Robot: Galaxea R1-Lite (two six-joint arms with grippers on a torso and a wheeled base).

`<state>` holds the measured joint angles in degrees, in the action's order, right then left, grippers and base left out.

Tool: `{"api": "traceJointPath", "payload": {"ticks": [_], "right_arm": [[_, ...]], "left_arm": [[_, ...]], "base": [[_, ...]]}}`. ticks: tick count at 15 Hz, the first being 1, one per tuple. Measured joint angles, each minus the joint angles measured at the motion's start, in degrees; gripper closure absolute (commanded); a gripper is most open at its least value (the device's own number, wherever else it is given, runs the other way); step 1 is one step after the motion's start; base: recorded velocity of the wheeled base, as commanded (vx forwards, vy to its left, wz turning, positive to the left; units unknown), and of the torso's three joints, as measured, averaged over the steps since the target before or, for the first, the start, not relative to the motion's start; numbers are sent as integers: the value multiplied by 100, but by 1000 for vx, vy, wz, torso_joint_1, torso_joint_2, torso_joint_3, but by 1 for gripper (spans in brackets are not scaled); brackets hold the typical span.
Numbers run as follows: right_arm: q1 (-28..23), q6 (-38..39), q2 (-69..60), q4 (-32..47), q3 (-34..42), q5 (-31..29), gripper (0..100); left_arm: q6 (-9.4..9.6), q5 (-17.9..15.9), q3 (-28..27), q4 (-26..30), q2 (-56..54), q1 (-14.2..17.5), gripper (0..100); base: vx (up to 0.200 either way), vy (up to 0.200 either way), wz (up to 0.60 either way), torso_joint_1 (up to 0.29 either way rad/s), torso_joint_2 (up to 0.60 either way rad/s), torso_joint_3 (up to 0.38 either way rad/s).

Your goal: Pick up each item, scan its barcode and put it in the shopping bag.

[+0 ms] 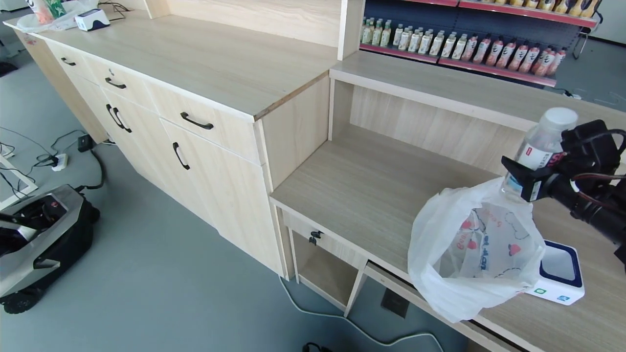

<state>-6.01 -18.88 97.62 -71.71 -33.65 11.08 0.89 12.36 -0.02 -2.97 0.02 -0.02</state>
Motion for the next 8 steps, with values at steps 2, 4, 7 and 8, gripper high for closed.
{"api": "traceJointPath", "payload": {"ticks": [2, 4, 7, 8], "right_arm": [[152, 627, 456, 10, -9, -13, 100], [254, 958, 965, -154, -76, -6, 100], [282, 1204, 1753, -701, -295, -13, 100], [304, 1231, 1966, -844, -402, -5, 100]], "left_arm": [[0, 0, 0, 0, 0, 5, 0], [0, 0, 2, 2, 0, -2, 0], [0, 0, 2, 0, 0, 2, 0], [0, 1, 2, 2, 0, 2, 0]], "base": [[0, 0, 0, 0, 0, 0], [0, 0, 0, 0, 0, 0], [0, 0, 0, 0, 0, 0], [0, 0, 0, 0, 0, 0]]}}
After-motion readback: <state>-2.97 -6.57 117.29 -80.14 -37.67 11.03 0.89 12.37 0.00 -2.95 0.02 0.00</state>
